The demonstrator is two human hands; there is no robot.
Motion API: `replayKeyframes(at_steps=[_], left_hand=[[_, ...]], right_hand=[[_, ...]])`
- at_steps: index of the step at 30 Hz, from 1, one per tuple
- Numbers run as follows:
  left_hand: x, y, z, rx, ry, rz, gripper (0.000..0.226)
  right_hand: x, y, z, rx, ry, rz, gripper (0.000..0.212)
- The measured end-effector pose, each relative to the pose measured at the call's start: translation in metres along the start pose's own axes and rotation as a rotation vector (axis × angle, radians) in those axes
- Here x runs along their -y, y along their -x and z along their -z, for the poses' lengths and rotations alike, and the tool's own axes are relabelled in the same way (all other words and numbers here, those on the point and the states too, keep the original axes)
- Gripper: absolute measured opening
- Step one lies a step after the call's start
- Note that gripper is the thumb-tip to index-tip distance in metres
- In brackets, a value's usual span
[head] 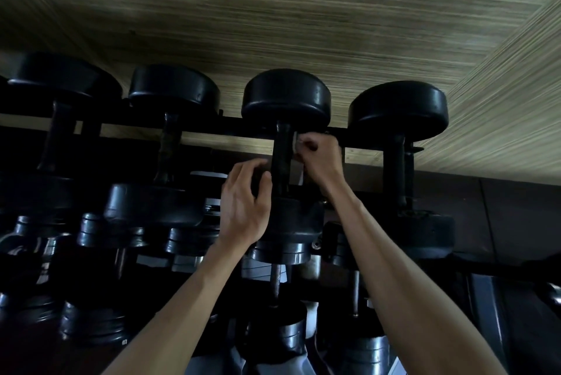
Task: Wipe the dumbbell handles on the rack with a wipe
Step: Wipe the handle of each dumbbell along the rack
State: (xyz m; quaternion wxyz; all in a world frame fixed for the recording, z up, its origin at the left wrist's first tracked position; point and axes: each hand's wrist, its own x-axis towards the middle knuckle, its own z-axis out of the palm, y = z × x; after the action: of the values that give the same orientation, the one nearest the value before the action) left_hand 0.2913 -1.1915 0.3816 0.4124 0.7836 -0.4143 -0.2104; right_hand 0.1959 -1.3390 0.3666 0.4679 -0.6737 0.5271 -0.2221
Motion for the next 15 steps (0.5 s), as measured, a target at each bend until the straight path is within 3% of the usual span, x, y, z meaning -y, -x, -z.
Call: replayKeyframes(at_steps=[5, 7, 10, 12, 15], left_hand=[[0.0, -0.001, 0.0, -0.005, 0.005, -0.007, 0.036], [0.0, -0.001, 0.0, -0.005, 0.002, -0.011, 0.038], [-0.001, 0.0, 0.0, 0.003, -0.006, -0.005, 0.036], [-0.002, 0.0, 0.001, 0.006, -0.004, -0.005, 0.035], [-0.003, 0.0, 0.002, 0.011, -0.002, 0.003, 0.034]], right_hand=[[-0.024, 0.035, 0.014, 0.373, 0.012, -0.209, 0.012], [-0.022, 0.026, 0.013, 0.346, -0.079, -0.219, 0.014], [-0.004, -0.003, 0.002, 0.121, -0.293, -0.241, 0.022], [0.006, -0.014, -0.003, 0.034, -0.306, -0.218, 0.022], [-0.002, -0.003, 0.0, 0.126, -0.193, -0.193, 0.019]])
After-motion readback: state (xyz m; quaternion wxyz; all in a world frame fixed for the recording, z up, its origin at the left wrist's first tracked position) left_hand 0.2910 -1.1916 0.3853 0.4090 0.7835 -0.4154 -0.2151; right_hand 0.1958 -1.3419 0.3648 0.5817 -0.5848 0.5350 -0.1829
